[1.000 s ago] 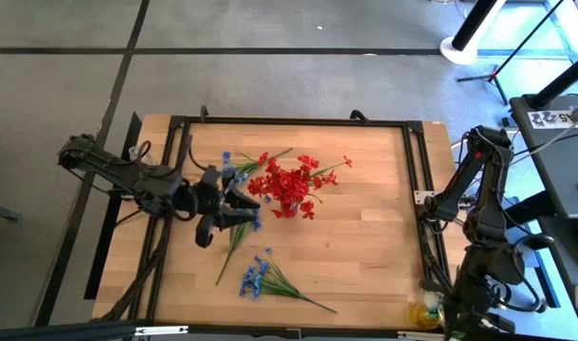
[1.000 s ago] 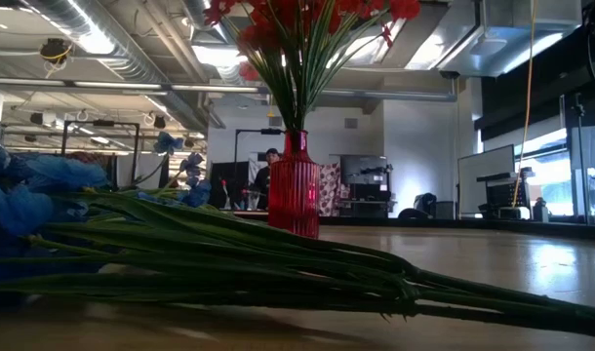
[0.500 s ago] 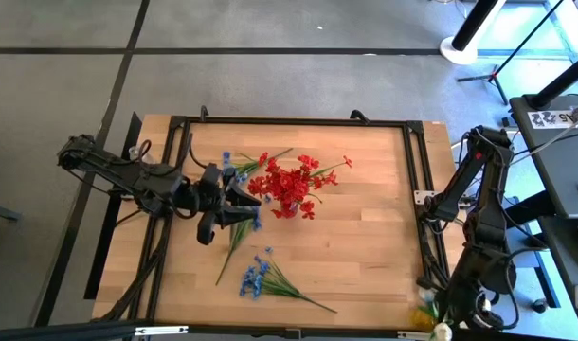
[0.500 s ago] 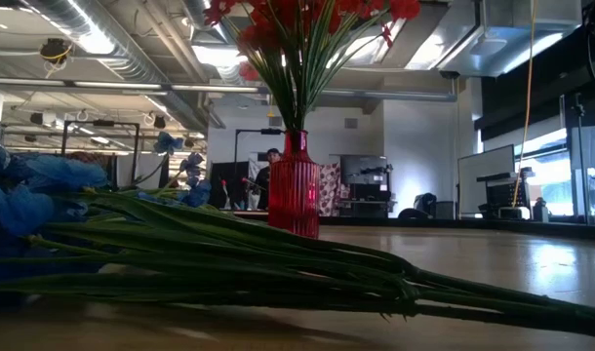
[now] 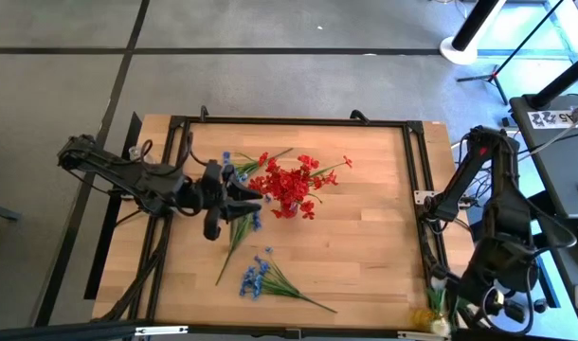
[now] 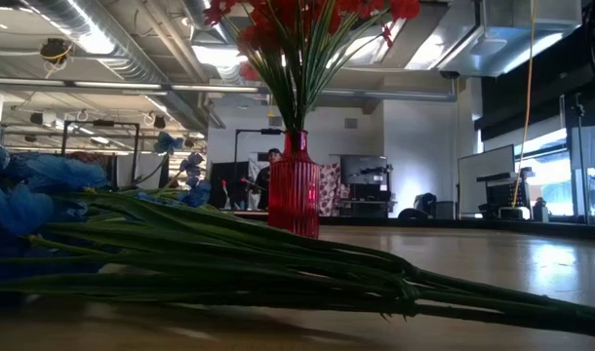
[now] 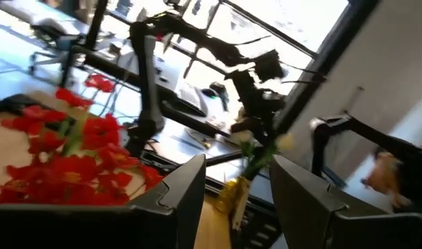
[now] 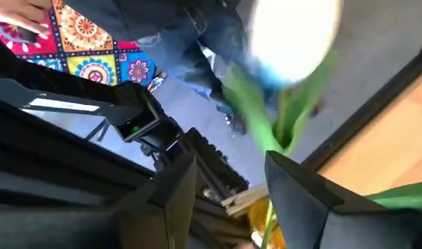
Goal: Sort flowers into vase by color
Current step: Put the white flower into the yellow vase, then put the middle blue flowers into the transparent vase
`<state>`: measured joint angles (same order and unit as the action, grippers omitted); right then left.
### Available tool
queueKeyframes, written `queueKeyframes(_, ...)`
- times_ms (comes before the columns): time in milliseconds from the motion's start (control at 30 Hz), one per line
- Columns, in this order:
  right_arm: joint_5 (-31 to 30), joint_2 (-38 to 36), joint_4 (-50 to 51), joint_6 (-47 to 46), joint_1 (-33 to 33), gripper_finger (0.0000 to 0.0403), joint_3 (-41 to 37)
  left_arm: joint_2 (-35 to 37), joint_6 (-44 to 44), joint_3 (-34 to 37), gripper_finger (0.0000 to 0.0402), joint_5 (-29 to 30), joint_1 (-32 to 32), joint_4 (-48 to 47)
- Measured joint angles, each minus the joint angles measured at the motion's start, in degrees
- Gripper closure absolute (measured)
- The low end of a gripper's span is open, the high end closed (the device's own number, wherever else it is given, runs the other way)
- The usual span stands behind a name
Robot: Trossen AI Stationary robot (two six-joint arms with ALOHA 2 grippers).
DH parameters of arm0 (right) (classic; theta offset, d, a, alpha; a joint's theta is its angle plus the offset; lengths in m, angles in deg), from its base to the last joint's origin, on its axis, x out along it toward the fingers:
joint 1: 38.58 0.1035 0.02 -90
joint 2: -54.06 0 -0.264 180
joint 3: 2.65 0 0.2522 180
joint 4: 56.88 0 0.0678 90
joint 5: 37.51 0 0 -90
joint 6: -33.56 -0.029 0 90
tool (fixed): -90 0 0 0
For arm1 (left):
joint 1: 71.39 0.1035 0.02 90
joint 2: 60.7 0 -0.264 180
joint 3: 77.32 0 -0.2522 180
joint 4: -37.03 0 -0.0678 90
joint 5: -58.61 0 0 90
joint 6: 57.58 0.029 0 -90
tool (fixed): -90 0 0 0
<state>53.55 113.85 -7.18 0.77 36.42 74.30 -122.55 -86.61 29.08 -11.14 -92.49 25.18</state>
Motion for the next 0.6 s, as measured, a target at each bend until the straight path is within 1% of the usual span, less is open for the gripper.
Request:
queueKeyframes(133, 0.0, 0.0, 6.1, -4.4, 0.0, 0.0227, 4.2, -0.4, -0.9, 0.0, 0.0246, 0.2, 0.0, 0.0)
queueKeyframes(200, 0.0, 0.0, 8.8, -6.6, 0.0, 0.0227, 6.4, -0.8, -0.8, 0.0, 0.0246, -0.9, -0.2, 0.1)
queueKeyframes(267, -1.7, 0.0, 11.4, -9.2, 0.0, 0.0226, 8.8, -1.0, -0.8, 0.0, 0.0246, -2.1, -0.3, 0.0)
queueKeyframes(367, -6.5, 0.0, 14.3, -12.1, 0.0, 0.0226, 12.2, -1.3, -2.3, 0.0, 0.0246, -4.7, -0.3, 0.2)
queueKeyframes(433, -10.6, 0.0, 16.1, -13.1, 0.0, 0.0226, 14.7, -1.4, -2.4, 0.0, 0.0246, -4.9, -0.3, 0.1)
queueKeyframes(533, -17.9, -0.1, 17.8, -13.9, 0.0, 0.0226, 17.7, -1.6, -4.7, 0.0, 0.0246, -4.9, -0.3, 0.4)
queueKeyframes(600, -23.8, -0.2, 18.1, -14.3, 0.0, 0.0226, 19.1, -2.0, -5.8, 0.0, 0.0246, -4.9, -0.7, 0.3)
